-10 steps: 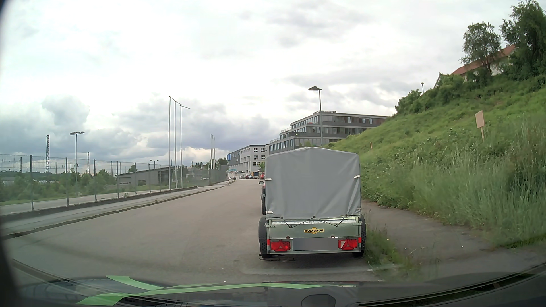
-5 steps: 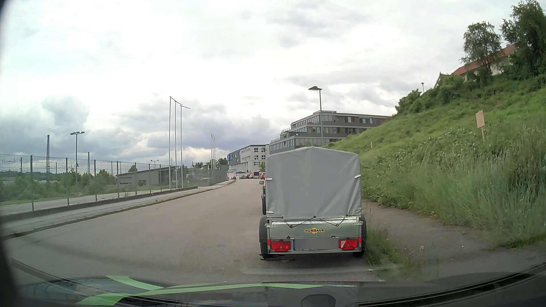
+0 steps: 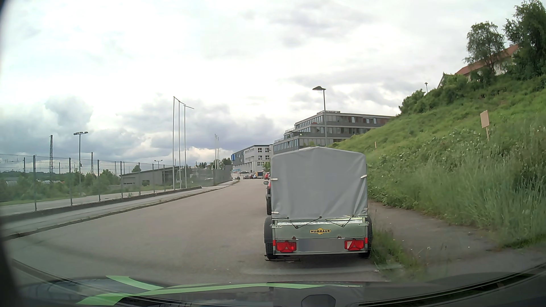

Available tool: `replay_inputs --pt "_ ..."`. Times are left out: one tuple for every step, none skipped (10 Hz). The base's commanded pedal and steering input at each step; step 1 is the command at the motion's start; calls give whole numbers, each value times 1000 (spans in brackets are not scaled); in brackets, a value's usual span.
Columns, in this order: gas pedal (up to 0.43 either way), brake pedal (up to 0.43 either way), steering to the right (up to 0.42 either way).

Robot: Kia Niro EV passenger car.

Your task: Follow the waypoints while adhering to traffic rules and regulations

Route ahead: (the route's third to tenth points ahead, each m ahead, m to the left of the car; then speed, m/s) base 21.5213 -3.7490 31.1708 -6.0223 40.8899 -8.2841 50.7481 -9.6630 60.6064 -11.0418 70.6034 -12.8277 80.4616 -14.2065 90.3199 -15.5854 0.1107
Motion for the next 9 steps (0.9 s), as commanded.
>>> replay_inputs --pt "0 24 -971" --pt "0 24 -971" --pt "0 24 -972" --pt "0 24 -972" --pt "0 18 -972" --pt "0 12 -971" --pt "0 12 -972" --pt "0 12 -971" --pt "0 6 -971"
